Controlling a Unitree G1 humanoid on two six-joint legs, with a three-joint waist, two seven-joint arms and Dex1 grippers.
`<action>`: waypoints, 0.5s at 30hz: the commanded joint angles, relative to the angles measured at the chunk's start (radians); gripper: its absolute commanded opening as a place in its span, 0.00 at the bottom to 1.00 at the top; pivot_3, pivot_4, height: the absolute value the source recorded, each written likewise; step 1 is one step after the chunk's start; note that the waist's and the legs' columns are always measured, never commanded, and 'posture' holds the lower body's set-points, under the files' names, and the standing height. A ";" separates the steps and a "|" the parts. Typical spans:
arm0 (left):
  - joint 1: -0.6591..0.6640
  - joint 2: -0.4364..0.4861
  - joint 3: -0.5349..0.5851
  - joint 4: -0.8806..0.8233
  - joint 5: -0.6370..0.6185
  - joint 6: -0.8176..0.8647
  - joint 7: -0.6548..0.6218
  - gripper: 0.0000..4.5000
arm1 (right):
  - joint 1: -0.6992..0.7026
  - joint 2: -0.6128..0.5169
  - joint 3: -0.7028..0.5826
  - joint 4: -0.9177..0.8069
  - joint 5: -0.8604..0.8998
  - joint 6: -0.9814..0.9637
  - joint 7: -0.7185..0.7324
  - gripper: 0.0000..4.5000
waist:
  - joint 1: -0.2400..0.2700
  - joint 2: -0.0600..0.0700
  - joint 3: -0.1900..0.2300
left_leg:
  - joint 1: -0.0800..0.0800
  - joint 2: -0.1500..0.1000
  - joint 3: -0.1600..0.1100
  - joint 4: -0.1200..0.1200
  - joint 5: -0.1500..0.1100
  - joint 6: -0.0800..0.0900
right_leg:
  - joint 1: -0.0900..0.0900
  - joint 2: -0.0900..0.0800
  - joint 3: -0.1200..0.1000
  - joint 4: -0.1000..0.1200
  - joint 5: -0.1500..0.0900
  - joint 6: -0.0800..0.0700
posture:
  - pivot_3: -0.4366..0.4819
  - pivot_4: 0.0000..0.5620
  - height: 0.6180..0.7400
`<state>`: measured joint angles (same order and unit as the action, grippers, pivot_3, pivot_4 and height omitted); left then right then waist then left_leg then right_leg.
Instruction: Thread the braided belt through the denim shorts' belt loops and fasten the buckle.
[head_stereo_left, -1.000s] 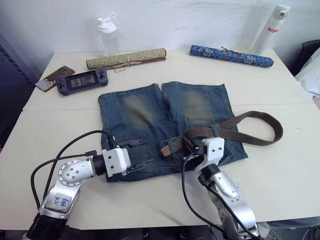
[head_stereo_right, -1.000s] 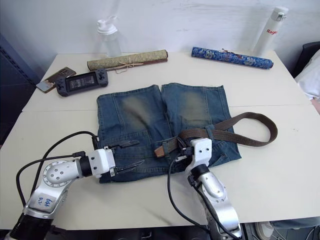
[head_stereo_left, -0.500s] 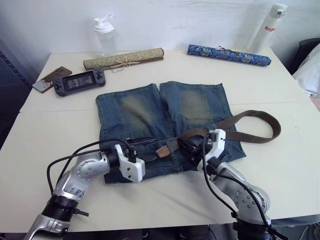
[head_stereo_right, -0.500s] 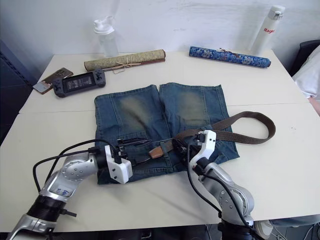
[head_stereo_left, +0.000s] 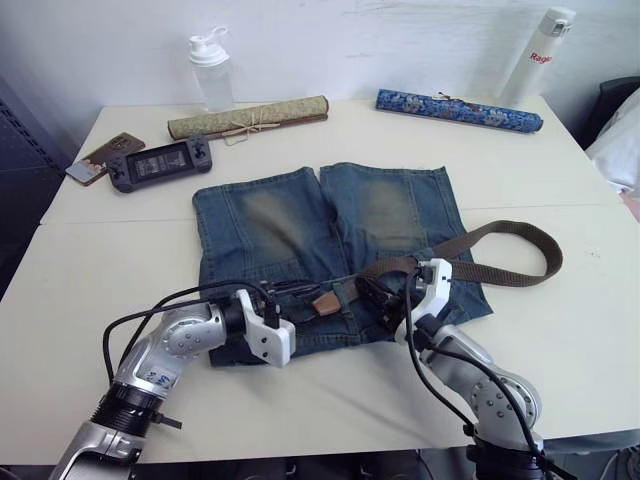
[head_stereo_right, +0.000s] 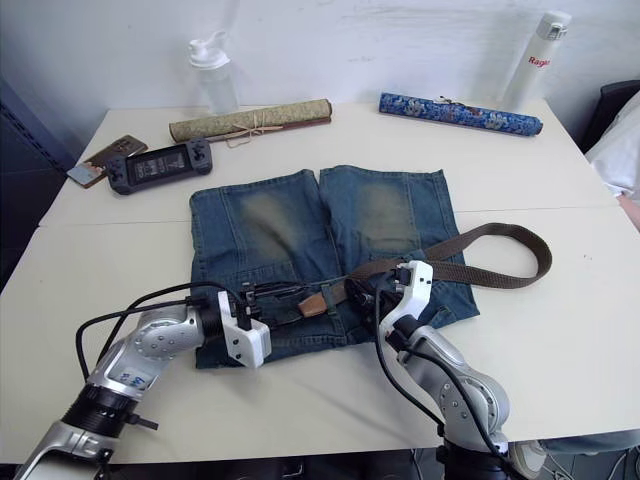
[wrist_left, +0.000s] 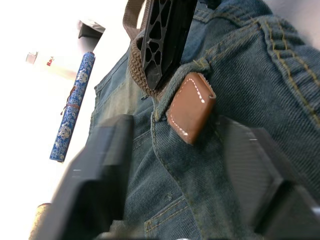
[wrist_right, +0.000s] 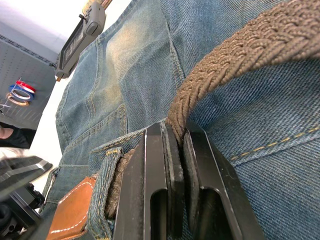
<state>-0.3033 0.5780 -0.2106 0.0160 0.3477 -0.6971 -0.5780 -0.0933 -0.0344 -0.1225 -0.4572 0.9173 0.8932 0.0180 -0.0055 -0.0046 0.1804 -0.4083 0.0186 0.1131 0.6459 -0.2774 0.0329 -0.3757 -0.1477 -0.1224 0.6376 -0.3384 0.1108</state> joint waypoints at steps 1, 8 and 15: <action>-0.011 0.005 -0.011 -0.003 0.008 -0.007 0.013 0.17 | 0.002 0.004 0.007 -0.043 0.033 -0.004 -0.001 0.00 | 0.000 0.000 0.000 | 0.000 0.000 0.000 0.000 0.000 0.000 | 0.000 0.000 0.000 0.000 0.000 0.000 | 0.48 0.27 0.82; -0.016 0.004 -0.013 0.000 0.016 -0.011 0.024 0.00 | 0.000 -0.002 0.008 -0.048 0.040 -0.002 -0.013 0.00 | 0.000 0.000 0.000 | 0.000 0.000 0.000 0.000 0.000 0.000 | 0.000 0.000 0.000 0.000 0.000 0.000 | 0.48 0.27 0.82; -0.014 0.013 -0.005 -0.006 0.027 -0.030 0.041 0.00 | -0.013 0.017 -0.041 -0.047 0.113 0.010 -0.078 0.18 | 0.000 0.000 0.000 | 0.000 0.000 0.000 0.000 0.000 0.000 | 0.000 0.000 0.000 0.000 0.000 0.000 | 0.48 0.27 0.82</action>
<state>-0.3057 0.5796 -0.2175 0.0184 0.3707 -0.7070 -0.5572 -0.0972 -0.0268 -0.1365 -0.4637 0.9698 0.8993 -0.0431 -0.0050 -0.0047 0.1804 -0.4083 0.0187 0.1132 0.6460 -0.2774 0.0329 -0.3758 -0.1479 -0.1223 0.6376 -0.3384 0.1108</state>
